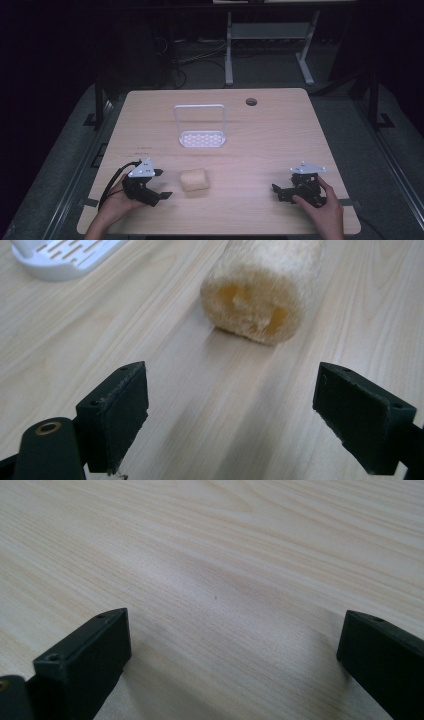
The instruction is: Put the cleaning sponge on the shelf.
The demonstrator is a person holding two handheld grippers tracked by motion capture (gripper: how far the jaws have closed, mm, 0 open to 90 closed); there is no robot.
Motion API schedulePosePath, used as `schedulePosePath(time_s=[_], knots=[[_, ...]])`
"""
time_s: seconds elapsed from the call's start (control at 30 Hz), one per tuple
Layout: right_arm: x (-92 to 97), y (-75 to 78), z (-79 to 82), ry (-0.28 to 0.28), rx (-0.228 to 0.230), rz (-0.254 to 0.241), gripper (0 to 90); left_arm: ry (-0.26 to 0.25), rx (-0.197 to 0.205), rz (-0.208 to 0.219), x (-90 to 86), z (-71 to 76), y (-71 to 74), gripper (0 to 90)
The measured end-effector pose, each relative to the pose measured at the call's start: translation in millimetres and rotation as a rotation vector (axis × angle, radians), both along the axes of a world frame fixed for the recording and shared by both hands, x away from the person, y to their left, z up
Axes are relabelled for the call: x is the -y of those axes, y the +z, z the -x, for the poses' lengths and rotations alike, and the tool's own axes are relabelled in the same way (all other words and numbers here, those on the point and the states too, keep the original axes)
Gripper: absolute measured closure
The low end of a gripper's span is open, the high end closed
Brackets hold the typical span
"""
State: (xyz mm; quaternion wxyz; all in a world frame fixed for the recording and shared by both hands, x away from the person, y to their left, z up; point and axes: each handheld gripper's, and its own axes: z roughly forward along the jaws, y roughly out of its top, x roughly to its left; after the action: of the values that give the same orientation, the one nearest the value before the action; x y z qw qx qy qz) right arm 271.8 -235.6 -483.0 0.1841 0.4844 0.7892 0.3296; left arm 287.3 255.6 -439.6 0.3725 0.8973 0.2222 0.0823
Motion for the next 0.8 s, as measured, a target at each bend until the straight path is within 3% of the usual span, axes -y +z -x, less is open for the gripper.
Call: schedulePosePath(time_s=[0.8], knots=[[0.1, 0.0, 0.0, 0.0, 0.0, -0.001, 0.7, -0.108, 0.01, 0.012, 21.1, -13.4, 27.6, 14.3]])
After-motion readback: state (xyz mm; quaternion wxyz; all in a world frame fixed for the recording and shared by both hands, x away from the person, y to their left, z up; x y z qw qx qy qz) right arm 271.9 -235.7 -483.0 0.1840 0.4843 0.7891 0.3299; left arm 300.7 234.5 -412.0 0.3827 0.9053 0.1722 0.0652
